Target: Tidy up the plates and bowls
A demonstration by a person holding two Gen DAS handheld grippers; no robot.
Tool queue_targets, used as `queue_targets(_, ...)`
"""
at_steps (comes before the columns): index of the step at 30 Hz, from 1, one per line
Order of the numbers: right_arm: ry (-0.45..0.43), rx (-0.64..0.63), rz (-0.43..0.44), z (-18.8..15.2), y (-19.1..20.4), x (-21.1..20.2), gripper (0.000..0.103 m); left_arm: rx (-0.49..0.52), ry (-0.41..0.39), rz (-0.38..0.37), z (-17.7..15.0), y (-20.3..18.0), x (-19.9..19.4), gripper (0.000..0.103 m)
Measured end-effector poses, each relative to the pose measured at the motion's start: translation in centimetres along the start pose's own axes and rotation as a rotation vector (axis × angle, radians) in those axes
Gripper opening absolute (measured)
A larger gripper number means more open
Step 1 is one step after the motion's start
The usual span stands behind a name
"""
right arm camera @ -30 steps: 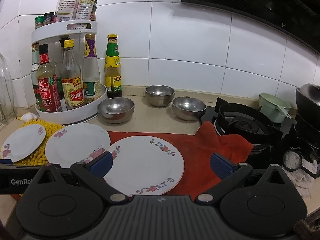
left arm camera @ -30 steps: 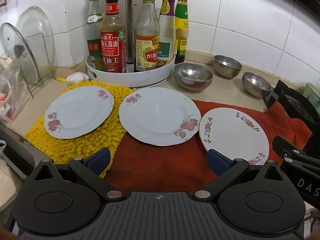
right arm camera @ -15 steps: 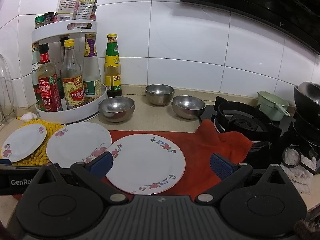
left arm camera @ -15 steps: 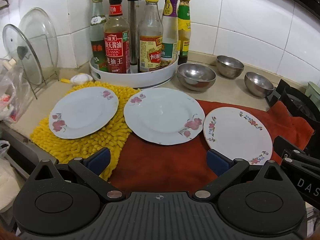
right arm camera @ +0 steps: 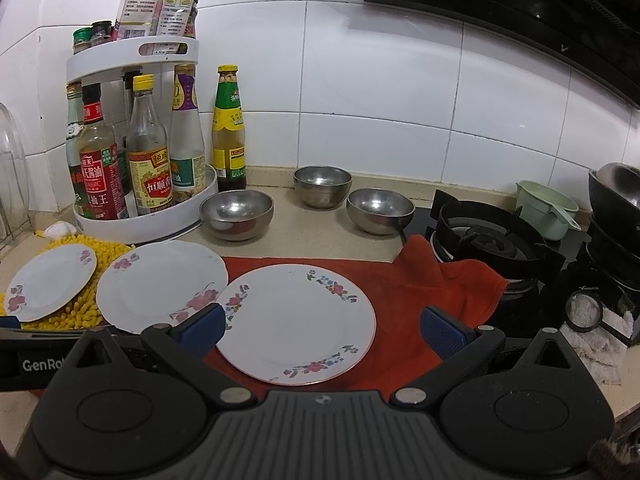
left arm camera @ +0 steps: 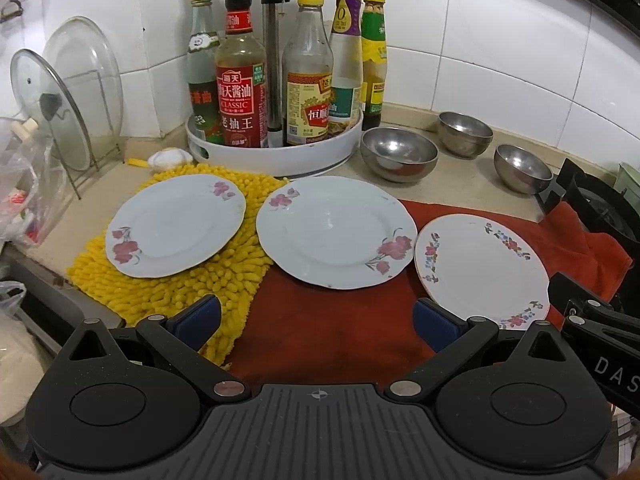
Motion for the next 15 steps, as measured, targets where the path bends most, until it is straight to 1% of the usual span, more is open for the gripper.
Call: queue_targets(15,0.005,0.0,0.001,0.01,0.63,-0.09,0.1,-0.003,0.006,0.002,-0.05,0.41,-0.04,0.103)
Point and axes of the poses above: each gripper's, at about its wrist camera, not at the fingertips, and x roughly the way its jaws point, y to its left, z to its top, the point moved 3 cm from there along x, roughly the way its jaws point, and after that the axes turned 14 degrees about -x, right-handed, at the moved point
